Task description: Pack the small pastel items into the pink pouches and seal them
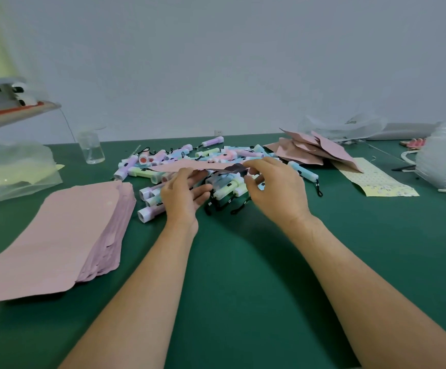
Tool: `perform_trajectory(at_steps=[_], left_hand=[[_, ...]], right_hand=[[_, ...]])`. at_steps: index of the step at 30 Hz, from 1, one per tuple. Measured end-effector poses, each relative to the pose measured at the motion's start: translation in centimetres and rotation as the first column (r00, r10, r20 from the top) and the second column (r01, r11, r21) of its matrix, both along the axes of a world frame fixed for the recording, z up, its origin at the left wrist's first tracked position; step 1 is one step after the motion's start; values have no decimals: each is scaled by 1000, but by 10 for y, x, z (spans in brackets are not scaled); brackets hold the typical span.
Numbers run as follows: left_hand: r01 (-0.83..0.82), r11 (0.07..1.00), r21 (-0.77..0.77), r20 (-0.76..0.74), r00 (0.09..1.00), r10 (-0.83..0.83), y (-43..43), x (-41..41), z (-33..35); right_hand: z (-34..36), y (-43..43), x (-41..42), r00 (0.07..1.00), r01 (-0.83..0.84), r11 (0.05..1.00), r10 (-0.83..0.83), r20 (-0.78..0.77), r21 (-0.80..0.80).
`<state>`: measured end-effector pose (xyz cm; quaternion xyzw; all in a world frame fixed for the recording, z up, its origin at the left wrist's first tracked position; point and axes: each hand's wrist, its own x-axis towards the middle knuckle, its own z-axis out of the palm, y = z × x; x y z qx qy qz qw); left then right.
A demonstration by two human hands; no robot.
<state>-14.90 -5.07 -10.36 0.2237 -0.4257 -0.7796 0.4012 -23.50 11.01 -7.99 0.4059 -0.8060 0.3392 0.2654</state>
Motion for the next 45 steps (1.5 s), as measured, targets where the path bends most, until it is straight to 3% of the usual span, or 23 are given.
perform_trajectory(at_steps=[9, 14, 18, 22, 26, 29, 36, 40, 45], left_hand=[[80, 997, 2, 24, 996, -80, 4, 1, 0], [178, 978, 105, 2, 984, -179, 5, -1, 0], [205, 971, 120, -12, 979, -205, 3, -2, -1], [372, 915, 159, -67, 928, -366, 3, 1, 0], [632, 761, 151, -103, 775, -623, 9, 3, 1], [737, 669, 98, -206, 672, -711, 12, 2, 4], [694, 720, 17, -390, 668, -634, 6, 2, 6], [640, 761, 105, -462, 709, -533, 4, -1, 1], [541, 835, 98, -451, 772, -447, 4, -2, 3]], right_hand=[[-7, 0, -7, 977, -35, 983, 71, -201, 180], [-4, 0, -10, 921, -58, 997, 76, -382, 58], [0, -2, -5, 872, -85, 994, 106, -478, 65], [6, -2, 1, 876, -181, 978, 210, -435, 107], [11, -1, 9, 865, -207, 974, 229, -447, 97], [16, -3, 20, 849, -252, 964, 261, -460, 81], [20, -6, 38, 885, -336, 920, 381, -267, 201], [15, -6, 37, 887, -428, 860, 459, -54, 279], [14, -10, 35, 887, -451, 831, 459, 57, 326]])
